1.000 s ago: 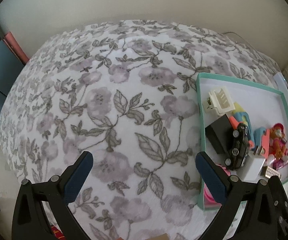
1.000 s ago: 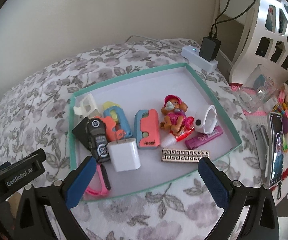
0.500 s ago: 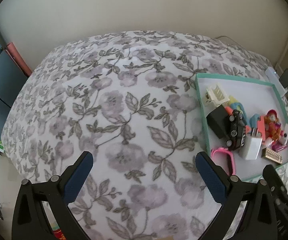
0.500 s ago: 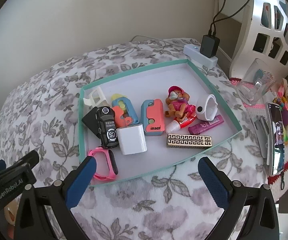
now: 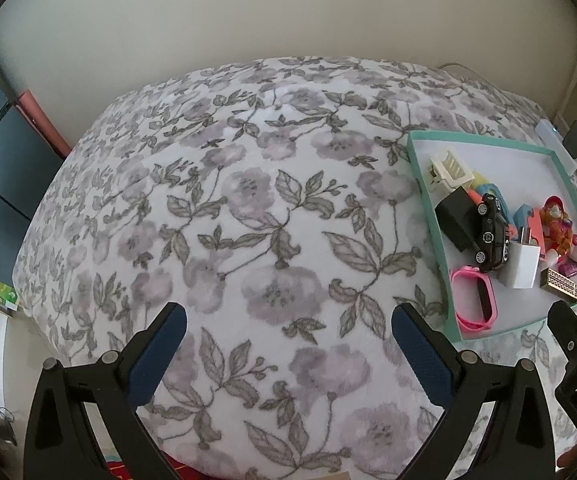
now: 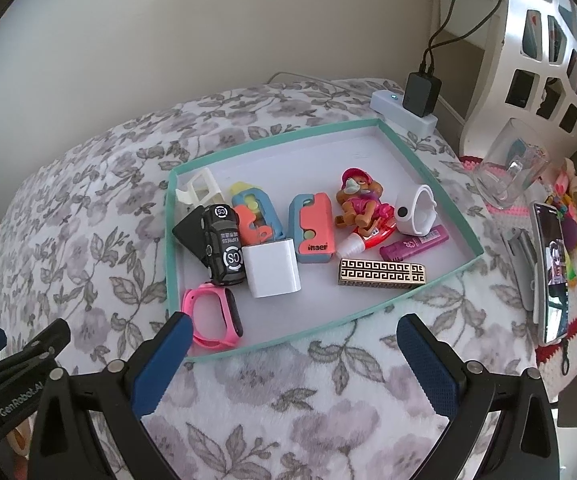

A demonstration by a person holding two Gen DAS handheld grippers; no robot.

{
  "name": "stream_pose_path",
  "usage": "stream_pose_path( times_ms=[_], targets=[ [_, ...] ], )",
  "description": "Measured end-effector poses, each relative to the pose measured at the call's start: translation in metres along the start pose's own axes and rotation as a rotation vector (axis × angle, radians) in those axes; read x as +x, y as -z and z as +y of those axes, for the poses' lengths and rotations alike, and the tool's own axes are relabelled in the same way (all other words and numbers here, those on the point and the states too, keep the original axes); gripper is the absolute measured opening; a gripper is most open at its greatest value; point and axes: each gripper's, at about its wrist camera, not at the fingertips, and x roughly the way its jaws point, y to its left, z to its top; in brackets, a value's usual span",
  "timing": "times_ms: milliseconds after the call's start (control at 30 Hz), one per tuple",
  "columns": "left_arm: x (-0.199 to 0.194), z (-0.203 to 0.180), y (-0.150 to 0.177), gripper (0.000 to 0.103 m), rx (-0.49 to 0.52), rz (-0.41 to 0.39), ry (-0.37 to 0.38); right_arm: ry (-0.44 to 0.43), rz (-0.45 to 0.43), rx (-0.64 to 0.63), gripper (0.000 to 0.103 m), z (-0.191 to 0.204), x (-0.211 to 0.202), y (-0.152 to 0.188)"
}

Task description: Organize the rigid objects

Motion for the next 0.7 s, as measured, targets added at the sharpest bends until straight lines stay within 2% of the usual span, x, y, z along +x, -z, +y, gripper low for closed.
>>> stream_pose_path(
  times_ms=[200,700],
  targets=[
    [-0.003,0.002,0.000,0.102,-0.001,-0.007,0.009,0.006,-0.007,-0.007,0.103,0.002,-0.002,0.001],
    [-0.011,0.005,0.001,0.102,-0.003,-0.029,-0.022,0.019,-0.020,-0.042,0.103,0.008,-0.008,0.007]
  ],
)
